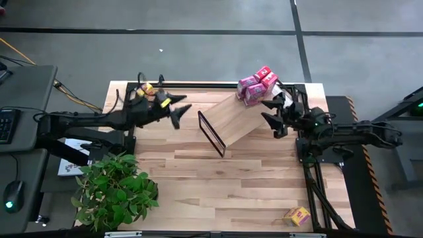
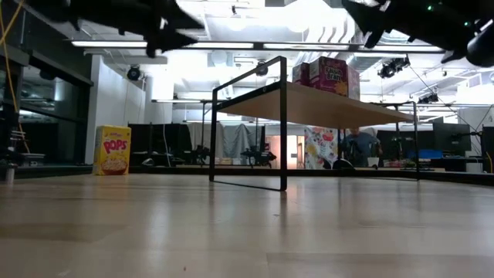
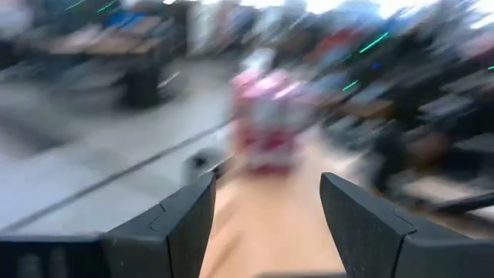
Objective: Stack cereal on shelf
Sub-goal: Put the top yellow cereal box on the shelf
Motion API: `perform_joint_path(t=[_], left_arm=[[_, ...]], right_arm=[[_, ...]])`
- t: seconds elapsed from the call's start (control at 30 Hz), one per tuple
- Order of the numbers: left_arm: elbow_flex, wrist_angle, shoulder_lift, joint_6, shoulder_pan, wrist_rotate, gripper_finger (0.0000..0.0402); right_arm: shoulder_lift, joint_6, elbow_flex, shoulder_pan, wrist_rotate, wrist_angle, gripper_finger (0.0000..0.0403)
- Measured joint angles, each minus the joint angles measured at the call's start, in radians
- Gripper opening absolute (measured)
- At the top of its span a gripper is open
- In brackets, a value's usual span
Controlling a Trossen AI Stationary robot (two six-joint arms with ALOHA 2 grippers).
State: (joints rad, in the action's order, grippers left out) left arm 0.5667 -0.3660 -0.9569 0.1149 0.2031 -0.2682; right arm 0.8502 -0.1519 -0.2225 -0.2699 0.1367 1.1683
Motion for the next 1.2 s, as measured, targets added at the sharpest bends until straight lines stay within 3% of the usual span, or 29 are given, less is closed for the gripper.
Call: perform_joint_path(t=[0.13, 0.23, 0.43, 0.63, 0.8, 0.97, 1.2], left_arm=[[0.195, 0.521, -0.02, 0.079, 0.044, -0.218, 0.0225], [0.268, 0.838, -0.046, 0.196, 0.077, -0.337, 0.0225], [0.277, 1.217, -0.047, 0.47, 0.147, -0.479, 0.0225], [0.266, 1.247, -0.046, 0.496, 0.172, -0.586, 0.0225], [0.17, 1.224, -0.047, 0.487, 0.175, -0.669, 0.0225], [0.104, 1.213, -0.041, 0.497, 0.228, -0.657, 0.0228], [0.102, 1.029, -0.041, 0.265, 0.32, -0.519, 0.0288]], right_arm=[[0.033, 0.064, -0.019, 0.02, -0.017, 0.023, 0.0234], [0.063, 0.08, -0.063, 0.023, -0.059, -0.018, 0.0234], [0.141, 0.082, -0.157, 0.022, -0.16, -0.164, 0.0234], [0.206, 0.081, -0.222, 0.022, -0.152, -0.227, 0.0234], [0.236, 0.063, -0.24, 0.022, -0.136, -0.245, 0.0234], [0.239, 0.047, -0.24, 0.022, -0.136, -0.248, 0.0234], [0.239, 0.047, -0.24, 0.022, -0.136, -0.244, 0.0234]])
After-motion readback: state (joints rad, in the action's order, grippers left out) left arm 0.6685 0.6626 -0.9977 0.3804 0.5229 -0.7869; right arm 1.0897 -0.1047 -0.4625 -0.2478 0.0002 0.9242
